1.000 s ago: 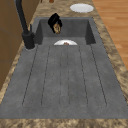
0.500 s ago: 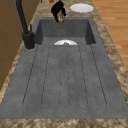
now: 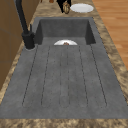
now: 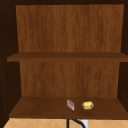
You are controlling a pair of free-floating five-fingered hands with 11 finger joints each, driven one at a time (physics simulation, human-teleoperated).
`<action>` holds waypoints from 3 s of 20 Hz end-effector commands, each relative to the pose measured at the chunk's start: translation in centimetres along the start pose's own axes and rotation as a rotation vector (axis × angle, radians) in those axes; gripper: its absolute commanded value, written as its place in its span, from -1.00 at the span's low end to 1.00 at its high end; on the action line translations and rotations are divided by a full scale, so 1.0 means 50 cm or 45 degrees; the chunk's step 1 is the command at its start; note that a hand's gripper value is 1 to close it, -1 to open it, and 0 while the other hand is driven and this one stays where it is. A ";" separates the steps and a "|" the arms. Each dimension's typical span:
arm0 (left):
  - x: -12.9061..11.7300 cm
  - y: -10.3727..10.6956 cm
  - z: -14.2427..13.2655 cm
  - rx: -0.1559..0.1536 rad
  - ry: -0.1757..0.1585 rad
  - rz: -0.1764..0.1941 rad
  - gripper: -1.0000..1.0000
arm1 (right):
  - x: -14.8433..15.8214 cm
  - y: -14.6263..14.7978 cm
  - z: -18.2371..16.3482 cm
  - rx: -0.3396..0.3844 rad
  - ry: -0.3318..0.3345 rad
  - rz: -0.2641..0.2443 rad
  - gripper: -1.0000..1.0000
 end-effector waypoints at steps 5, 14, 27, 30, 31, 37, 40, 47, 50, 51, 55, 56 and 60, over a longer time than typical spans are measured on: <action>0.000 0.000 0.000 0.000 0.000 0.000 0.00 | -0.040 0.024 0.095 -0.023 0.011 -0.043 1.00; 0.000 0.000 0.000 0.000 0.000 0.000 0.00 | -0.107 0.071 0.181 -0.015 0.041 -0.052 1.00; 0.000 0.000 0.000 0.000 0.000 0.000 0.00 | -0.231 0.156 0.261 -0.009 0.067 -0.042 1.00; 0.000 0.000 0.000 0.000 0.000 0.000 0.00 | -0.271 0.195 0.279 -0.014 0.046 -0.025 1.00; 0.000 0.000 0.000 0.000 0.000 0.000 0.00 | -0.282 0.206 0.284 -0.016 0.043 -0.024 1.00; 0.000 0.000 0.000 0.000 0.000 0.000 0.00 | -0.351 0.306 0.316 -0.044 0.003 0.002 1.00; 0.000 0.000 0.000 0.000 0.000 0.000 0.00 | -0.394 0.352 0.319 -0.054 -0.030 -0.015 1.00; 0.000 0.000 0.000 0.000 0.000 0.000 0.00 | -0.462 0.404 0.282 -0.118 -0.138 -0.127 1.00; 0.000 0.000 0.000 0.000 0.000 0.000 0.00 | -0.489 0.404 0.275 -0.082 -0.202 -0.221 1.00; 0.000 0.000 0.000 0.000 0.000 0.000 0.00 | -0.497 0.405 0.283 -0.088 -0.223 -0.251 1.00; 0.000 0.000 0.000 0.000 0.000 0.000 0.00 | -0.483 0.392 0.357 -0.216 -0.245 -0.345 1.00; 0.000 0.000 0.000 0.000 0.000 0.000 0.00 | -0.478 0.393 0.366 -0.259 -0.257 -0.357 1.00; 0.000 0.000 0.000 0.000 0.000 0.000 0.00 | -0.465 0.363 0.424 -0.347 -0.237 -0.315 1.00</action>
